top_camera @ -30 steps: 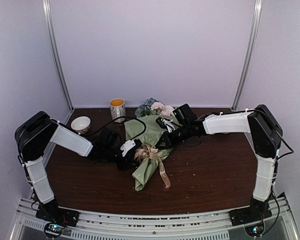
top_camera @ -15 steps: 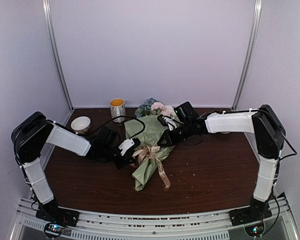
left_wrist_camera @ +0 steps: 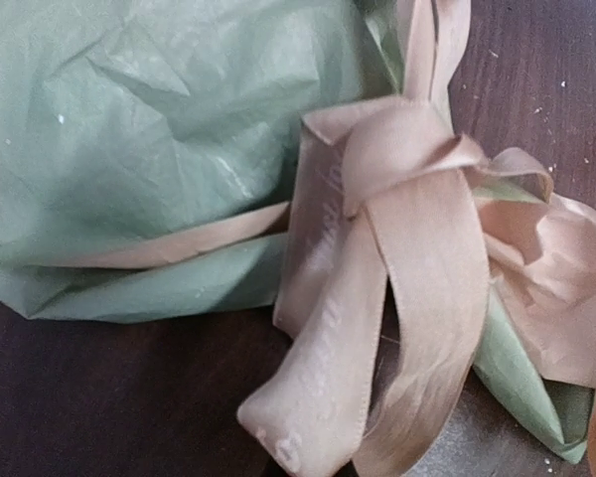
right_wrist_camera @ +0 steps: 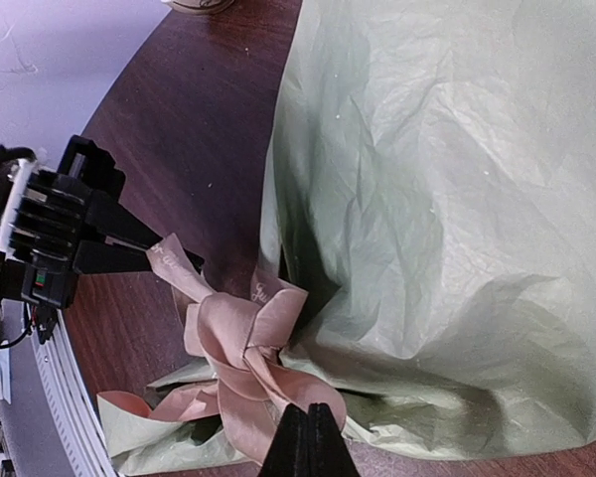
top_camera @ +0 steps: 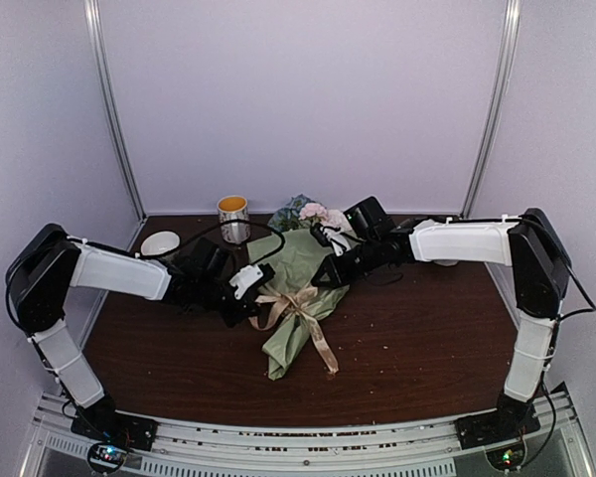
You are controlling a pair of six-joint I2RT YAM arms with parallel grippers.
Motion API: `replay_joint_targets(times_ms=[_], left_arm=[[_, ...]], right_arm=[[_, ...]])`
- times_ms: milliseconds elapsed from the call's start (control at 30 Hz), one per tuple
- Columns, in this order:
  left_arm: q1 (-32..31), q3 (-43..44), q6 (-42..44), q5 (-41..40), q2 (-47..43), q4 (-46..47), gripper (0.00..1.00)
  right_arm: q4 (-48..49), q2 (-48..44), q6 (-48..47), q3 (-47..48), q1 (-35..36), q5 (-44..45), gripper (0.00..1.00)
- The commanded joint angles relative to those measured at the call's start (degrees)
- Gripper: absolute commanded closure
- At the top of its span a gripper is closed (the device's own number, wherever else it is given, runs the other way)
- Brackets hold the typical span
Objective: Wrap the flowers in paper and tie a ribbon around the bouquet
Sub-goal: Tie the half-tied ribbon around the folded bouquet.
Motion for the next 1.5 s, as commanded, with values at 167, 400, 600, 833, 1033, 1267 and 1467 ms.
replay_joint_targets(times_ms=[167, 400, 600, 833, 1033, 1267, 1467], left_arm=[[-0.2, 4.0, 0.8, -3.3, -2.8, -6.8, 1.00], [-0.2, 5.4, 0.8, -3.0, -1.6, -7.1, 1.00], [-0.2, 6.3, 0.4, -4.3, 0.2, -7.3, 1.00], [0.5, 2.3, -5.5, -9.9, 4.5, -9.8, 1.00], [2.1, 2.0, -7.6, -12.2, 5.7, -11.3, 1.00], [4.2, 1.6, -9.5, -10.6, 5.2, -12.6, 1.00], [4.2, 1.6, -9.9, -10.1, 6.2, -12.6, 1.00]], right_arm=[[-0.2, 0.3, -1.1, 2.9, 1.2, 1.2, 1.00], [-0.5, 1.1, -1.4, 3.9, 1.7, 1.2, 1.00], [-2.0, 1.9, -1.8, 4.0, 1.5, 3.5, 1.00], [7.0, -7.9, 7.0, -22.0, -5.7, 6.4, 1.00], [6.1, -5.8, 7.2, -27.0, -7.4, 5.1, 1.00], [6.2, -9.2, 8.3, -31.5, -10.8, 7.4, 1.00], [8.3, -8.3, 9.5, -33.4, -10.8, 5.2, 1.00]])
